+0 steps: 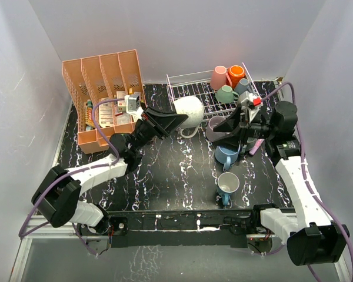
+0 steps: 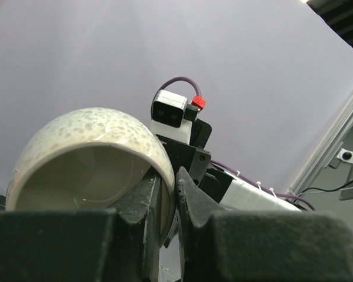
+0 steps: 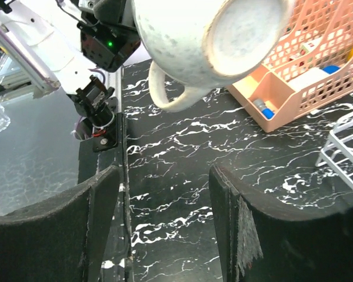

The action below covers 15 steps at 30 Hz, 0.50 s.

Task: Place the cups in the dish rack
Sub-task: Turn the cup upside down in the dish rack.

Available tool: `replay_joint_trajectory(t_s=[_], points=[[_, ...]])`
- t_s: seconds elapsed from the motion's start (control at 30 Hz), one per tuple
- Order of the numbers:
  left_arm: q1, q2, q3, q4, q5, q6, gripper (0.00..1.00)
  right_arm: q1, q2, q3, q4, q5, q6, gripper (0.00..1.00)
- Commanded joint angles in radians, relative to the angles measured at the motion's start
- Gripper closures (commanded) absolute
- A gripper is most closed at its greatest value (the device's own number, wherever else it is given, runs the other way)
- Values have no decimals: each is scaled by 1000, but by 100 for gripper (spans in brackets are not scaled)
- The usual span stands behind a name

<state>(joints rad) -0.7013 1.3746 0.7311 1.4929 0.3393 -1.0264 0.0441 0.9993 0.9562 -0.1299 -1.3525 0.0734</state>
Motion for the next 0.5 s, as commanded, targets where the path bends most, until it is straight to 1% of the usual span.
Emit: replay_joint_trajectory(t_s=[0.0, 0.13, 0.2, 0.27, 0.47], points=[[6, -11, 97, 303, 27, -11, 100, 66, -41, -51, 261, 76, 217, 35], [5, 16, 138, 302, 39, -16, 100, 115, -57, -126, 488, 157, 449, 32], [5, 28, 160, 303, 42, -20, 100, 142, -63, -156, 568, 218, 537, 29], [5, 40, 185, 303, 46, -26, 100, 170, -64, -176, 616, 274, 598, 26], [3, 71, 247, 303, 30, -53, 100, 197, -41, -172, 677, 380, 698, 25]])
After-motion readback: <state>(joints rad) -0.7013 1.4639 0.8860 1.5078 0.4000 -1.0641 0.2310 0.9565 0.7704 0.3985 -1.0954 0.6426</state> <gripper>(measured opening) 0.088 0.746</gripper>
